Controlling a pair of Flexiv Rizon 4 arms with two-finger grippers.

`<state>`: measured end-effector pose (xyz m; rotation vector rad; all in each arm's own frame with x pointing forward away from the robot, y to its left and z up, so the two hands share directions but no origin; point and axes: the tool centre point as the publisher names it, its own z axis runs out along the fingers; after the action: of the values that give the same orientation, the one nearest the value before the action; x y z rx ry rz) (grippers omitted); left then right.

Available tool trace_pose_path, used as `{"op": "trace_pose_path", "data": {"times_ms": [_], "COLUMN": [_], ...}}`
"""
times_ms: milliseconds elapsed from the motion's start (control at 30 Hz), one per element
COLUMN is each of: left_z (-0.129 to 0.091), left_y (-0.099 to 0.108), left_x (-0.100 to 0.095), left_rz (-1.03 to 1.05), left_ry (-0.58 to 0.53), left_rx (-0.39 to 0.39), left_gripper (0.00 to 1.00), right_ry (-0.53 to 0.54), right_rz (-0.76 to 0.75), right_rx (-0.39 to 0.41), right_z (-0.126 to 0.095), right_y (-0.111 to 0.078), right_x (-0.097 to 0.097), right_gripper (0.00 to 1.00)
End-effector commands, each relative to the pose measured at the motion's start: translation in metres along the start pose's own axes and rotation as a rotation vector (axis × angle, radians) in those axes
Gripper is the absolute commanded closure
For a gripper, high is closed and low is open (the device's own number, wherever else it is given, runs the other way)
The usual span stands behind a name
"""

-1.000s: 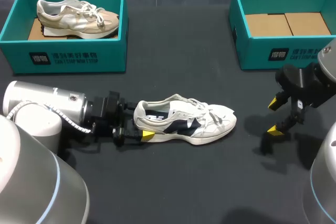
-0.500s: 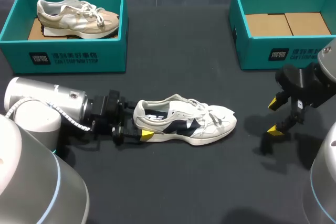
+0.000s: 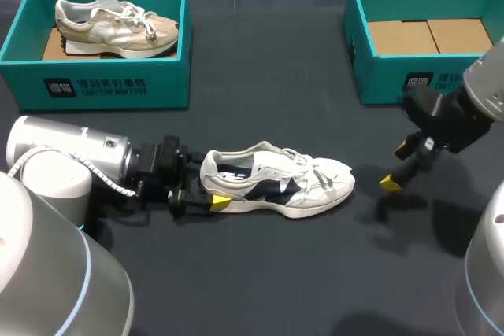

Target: Take the shoe out of the shoebox, open the shoe tongue, remove and reinsert the insole, then place the shoe into the shoebox

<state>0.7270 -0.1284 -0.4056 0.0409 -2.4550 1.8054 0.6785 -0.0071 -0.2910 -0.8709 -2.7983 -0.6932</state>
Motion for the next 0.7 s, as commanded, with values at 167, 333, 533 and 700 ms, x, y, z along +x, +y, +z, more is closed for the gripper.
{"op": "trace_pose_path", "data": {"times_ms": [167, 333, 533, 700], "left_z": [0.002, 0.002, 0.002, 0.002], "left_y": [0.003, 0.003, 0.003, 0.003], "left_x": [-0.002, -0.002, -0.002, -0.002], "left_rz": [0.0, 0.0, 0.0, 0.0], "left_ry": [-0.001, -0.001, -0.001, -0.001], "left_rx": [0.0, 0.0, 0.0, 0.0], "left_gripper": [1.0, 1.0, 1.0, 1.0], "right_ry": [-0.097, -0.097, -0.147, -0.23], "right_rz": [0.335, 0.335, 0.374, 0.44], "right_rx": [0.118, 0.118, 0.158, 0.224], "right_z": [0.014, 0.014, 0.018, 0.041], "right_y": [0.049, 0.049, 0.056, 0.101], "right_x": [0.023, 0.023, 0.028, 0.055], "right_gripper": [0.0, 0.0, 0.0, 0.0]}}
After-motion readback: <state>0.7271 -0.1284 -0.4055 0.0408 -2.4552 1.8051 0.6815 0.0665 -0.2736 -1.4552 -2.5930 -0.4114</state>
